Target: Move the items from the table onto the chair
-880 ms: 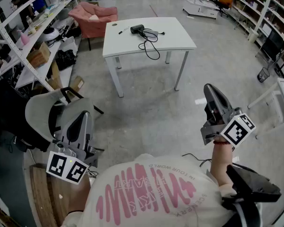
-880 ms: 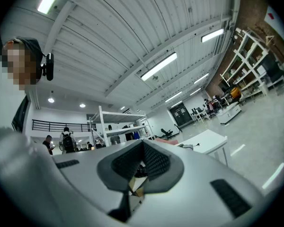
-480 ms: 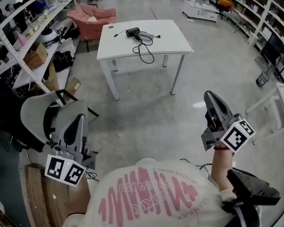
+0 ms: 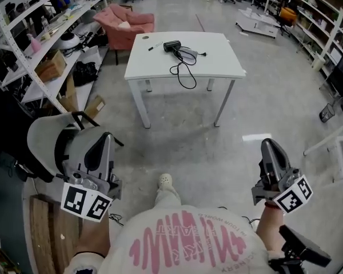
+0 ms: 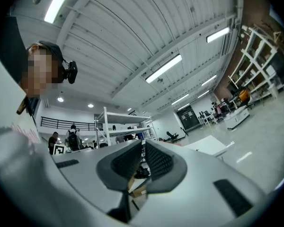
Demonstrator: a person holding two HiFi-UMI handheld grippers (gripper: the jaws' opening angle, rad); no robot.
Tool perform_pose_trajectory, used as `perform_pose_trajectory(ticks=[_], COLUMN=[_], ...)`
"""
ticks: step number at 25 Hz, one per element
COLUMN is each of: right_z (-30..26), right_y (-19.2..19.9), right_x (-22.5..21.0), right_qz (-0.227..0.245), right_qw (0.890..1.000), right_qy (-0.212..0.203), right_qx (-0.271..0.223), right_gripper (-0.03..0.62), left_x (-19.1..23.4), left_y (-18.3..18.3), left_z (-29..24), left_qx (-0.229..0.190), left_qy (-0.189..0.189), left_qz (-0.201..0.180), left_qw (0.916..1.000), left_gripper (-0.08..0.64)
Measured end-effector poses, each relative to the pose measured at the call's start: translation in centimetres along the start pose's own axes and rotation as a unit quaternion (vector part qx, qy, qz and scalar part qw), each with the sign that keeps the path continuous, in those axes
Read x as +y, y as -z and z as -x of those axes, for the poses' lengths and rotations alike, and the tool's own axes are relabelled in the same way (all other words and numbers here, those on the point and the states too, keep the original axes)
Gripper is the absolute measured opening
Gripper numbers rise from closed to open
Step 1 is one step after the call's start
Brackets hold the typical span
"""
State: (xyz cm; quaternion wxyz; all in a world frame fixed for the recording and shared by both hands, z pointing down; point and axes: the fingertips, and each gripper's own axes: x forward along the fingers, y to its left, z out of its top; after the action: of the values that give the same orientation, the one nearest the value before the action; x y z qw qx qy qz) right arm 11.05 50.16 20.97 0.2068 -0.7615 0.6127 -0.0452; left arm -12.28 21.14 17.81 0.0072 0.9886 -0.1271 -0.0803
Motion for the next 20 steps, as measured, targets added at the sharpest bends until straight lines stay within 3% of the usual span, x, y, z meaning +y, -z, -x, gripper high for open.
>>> perform_pose_trajectory(ticks=[3, 8, 11, 16, 20], right_z=[-1.1, -7.0, -11.5, -18.3, -22.3], right_y=[0.5, 0.4, -0.2, -0.7, -0.1], right_x=[-2.0, -4.7, -5.9, -7.4, -8.8], right_qz=[-0.009, -0.034, -0.029, -0.031, -0.021], right_qw=[1.0, 0.999, 0.999, 0.998, 0.999], right_qy=[0.021, 0.033, 0.031, 0.018, 0.014], right_qx=[-0.001, -0.018, -0.032, -0.047, -0.042], right_gripper=[0.017, 0.017, 0.017, 0.017, 0.017], left_x=[1.1, 4.3, 6.7, 11.0, 14.5], left_y=[0.8, 1.9, 2.4, 3.0, 3.5], left_z=[-3.9, -10.0, -13.4, -17.7, -19.4], left_qx=[0.008, 0.018, 0.024, 0.028, 0.026], left_qy=[0.035, 0.071, 0.086, 0.096, 0.078], left_qz=[0.02, -0.005, 0.001, 0.008, -0.003], left_qw=[0.9992, 0.9973, 0.996, 0.9949, 0.9966], left_gripper=[0.011, 0.011, 0.011, 0.011, 0.011])
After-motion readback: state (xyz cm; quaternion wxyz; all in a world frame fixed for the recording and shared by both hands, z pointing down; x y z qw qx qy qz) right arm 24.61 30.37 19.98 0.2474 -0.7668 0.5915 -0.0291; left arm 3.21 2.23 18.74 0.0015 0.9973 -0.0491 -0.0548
